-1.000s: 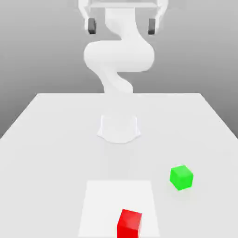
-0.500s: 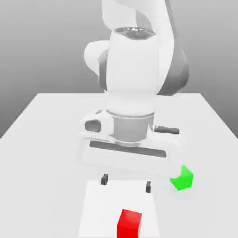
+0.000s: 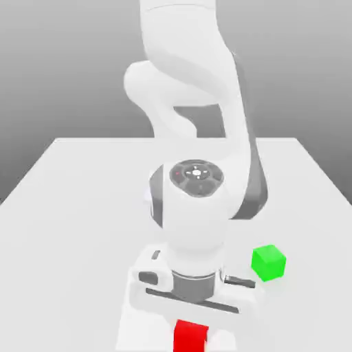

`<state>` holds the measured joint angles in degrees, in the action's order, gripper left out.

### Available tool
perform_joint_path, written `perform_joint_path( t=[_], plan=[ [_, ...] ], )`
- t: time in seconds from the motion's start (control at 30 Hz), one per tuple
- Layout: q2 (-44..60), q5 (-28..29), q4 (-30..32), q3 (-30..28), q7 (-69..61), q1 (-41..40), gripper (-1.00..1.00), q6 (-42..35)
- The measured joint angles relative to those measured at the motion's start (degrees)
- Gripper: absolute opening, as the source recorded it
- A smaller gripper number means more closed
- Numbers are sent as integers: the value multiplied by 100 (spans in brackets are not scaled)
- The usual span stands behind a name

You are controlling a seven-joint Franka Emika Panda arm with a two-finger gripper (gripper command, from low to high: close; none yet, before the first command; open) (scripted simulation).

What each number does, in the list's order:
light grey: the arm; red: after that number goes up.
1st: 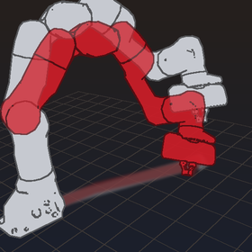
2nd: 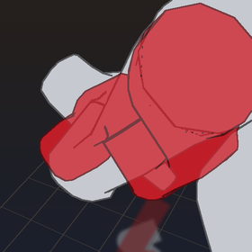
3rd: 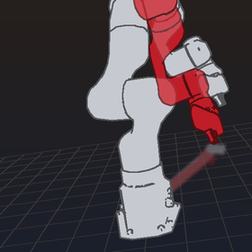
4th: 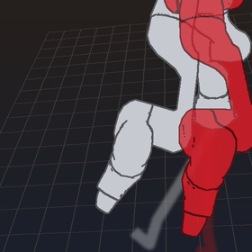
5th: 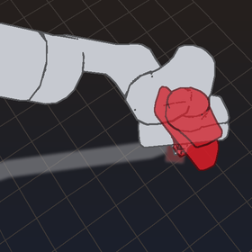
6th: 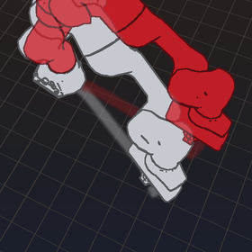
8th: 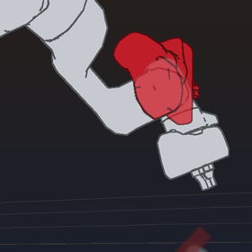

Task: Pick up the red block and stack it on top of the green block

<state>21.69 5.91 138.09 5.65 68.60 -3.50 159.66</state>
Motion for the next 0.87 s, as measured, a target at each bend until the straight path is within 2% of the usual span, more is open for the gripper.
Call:
perform_joint_path(
  t=[0.13,0.23,0.33,0.4,0.53,0.63,0.77,0.8,0.87],
  plan=[
    [-766,-223,166,159,-161,-51,-100,-598],
    [-1372,-443,683,569,-282,226,-100,-682],
    [-1981,-743,1264,968,-453,764,-100,-696],
    [-2385,-961,1658,1080,-580,1309,-100,-697],
    [-3101,-1314,2405,1323,-780,1823,-100,-647],
    [-2779,-1073,2520,1419,-600,1810,-100,-214],
    [-1989,-285,2510,1278,-45,1770,-100,528],
    [-1841,-110,2506,1222,77,1779,100,662],
    [-1841,-110,2506,1222,77,1778,100,662]
  ],
)
